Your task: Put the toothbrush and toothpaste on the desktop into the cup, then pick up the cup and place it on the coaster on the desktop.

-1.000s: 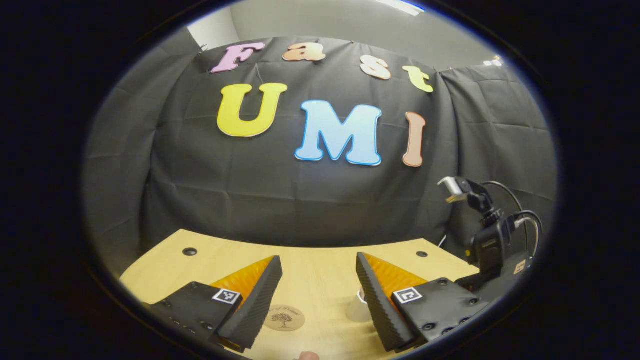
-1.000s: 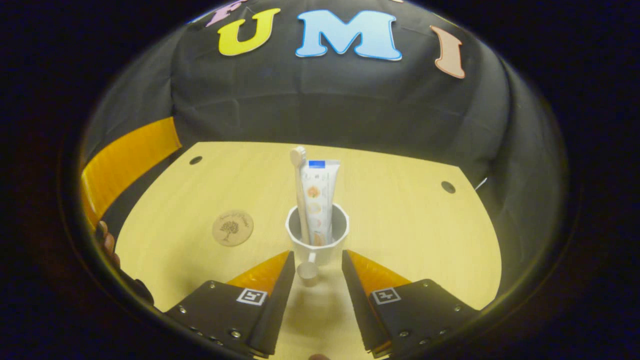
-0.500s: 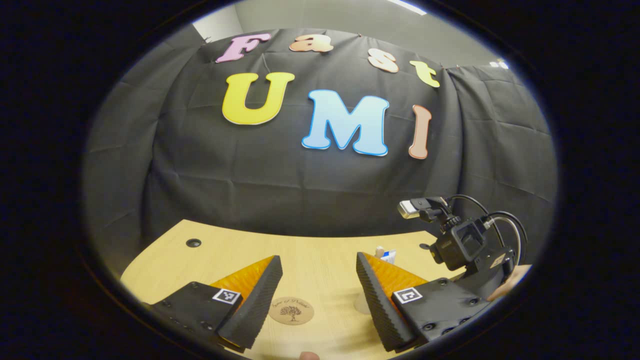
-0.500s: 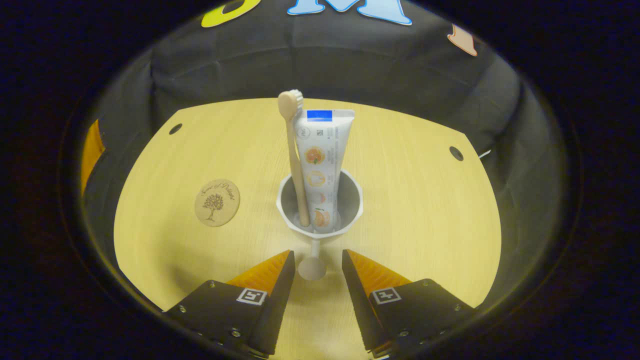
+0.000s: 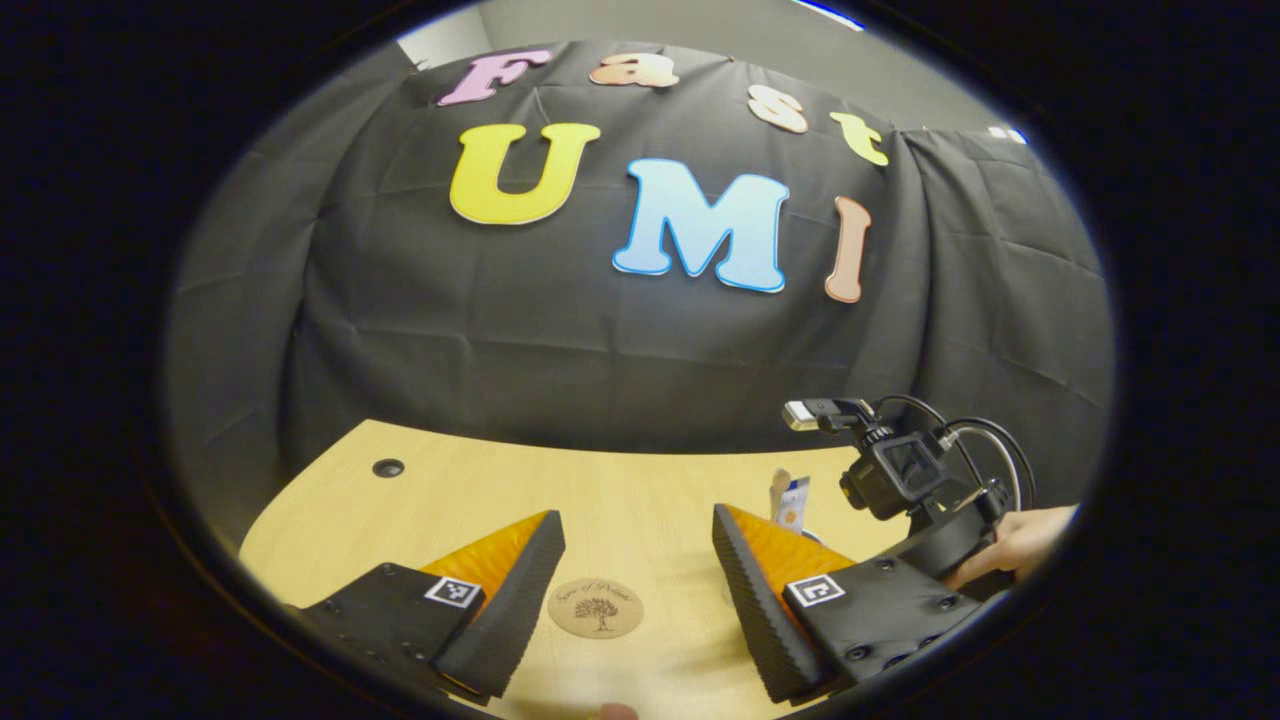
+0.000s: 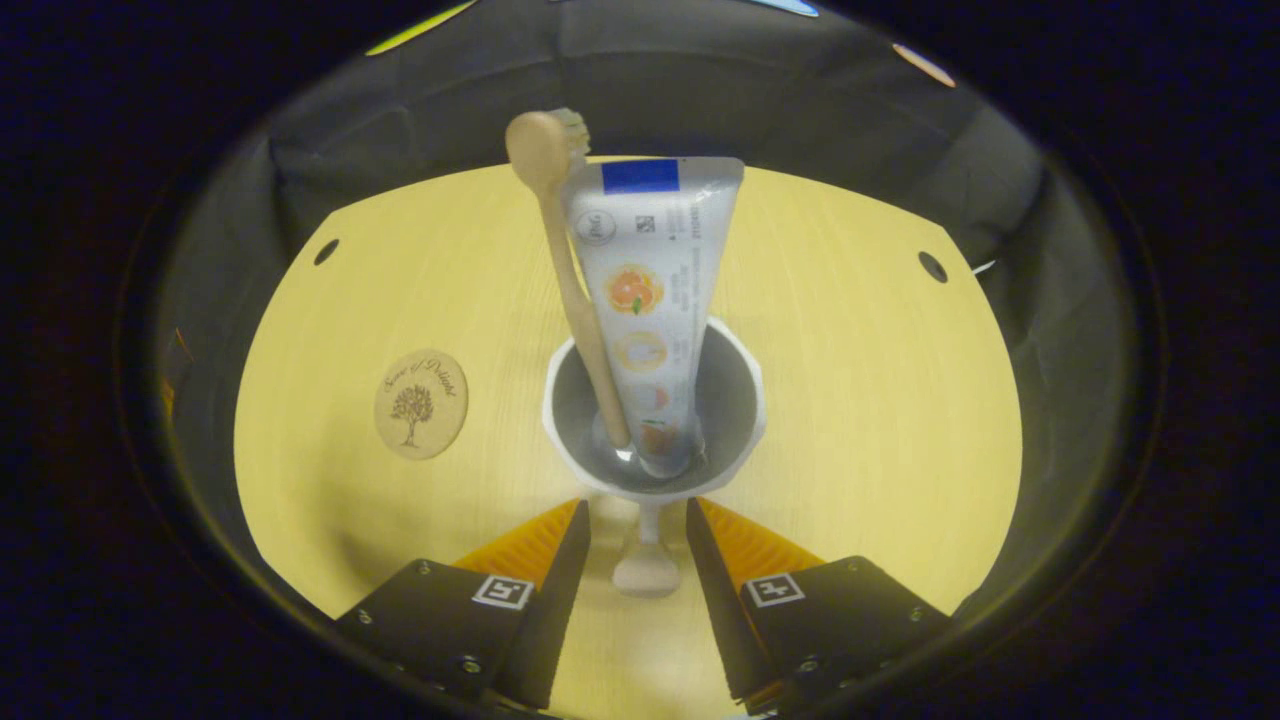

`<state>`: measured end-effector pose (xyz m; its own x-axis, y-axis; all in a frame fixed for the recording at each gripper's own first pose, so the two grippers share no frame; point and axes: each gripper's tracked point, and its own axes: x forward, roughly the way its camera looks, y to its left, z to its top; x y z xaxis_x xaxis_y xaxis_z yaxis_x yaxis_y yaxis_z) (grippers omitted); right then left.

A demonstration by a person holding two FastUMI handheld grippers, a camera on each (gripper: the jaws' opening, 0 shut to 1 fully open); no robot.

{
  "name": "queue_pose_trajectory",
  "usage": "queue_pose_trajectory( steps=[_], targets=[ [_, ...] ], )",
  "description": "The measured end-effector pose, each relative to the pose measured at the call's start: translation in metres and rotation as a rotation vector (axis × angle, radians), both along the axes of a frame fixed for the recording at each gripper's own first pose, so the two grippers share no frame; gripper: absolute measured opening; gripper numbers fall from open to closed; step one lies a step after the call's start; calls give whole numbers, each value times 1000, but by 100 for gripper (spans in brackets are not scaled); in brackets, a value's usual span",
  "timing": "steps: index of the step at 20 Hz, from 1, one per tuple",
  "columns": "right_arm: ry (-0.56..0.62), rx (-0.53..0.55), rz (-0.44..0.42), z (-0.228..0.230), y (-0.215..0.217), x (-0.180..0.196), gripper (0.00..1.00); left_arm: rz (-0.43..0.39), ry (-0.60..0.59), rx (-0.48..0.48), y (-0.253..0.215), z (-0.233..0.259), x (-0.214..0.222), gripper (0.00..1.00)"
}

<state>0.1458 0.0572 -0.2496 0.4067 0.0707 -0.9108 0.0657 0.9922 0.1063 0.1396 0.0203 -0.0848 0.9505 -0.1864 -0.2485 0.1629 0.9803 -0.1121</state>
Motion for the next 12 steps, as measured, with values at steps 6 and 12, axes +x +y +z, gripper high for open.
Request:
queue_pose_trajectory(
  steps=[6,12],
  targets=[
    [19,-33,-16,-9,-6,1,36,5,2,1,10,0,-2,95],
    [-13,-28,2,-6,-4,1,22,14,18,-13,14,-6,-4,95]
  ],
)
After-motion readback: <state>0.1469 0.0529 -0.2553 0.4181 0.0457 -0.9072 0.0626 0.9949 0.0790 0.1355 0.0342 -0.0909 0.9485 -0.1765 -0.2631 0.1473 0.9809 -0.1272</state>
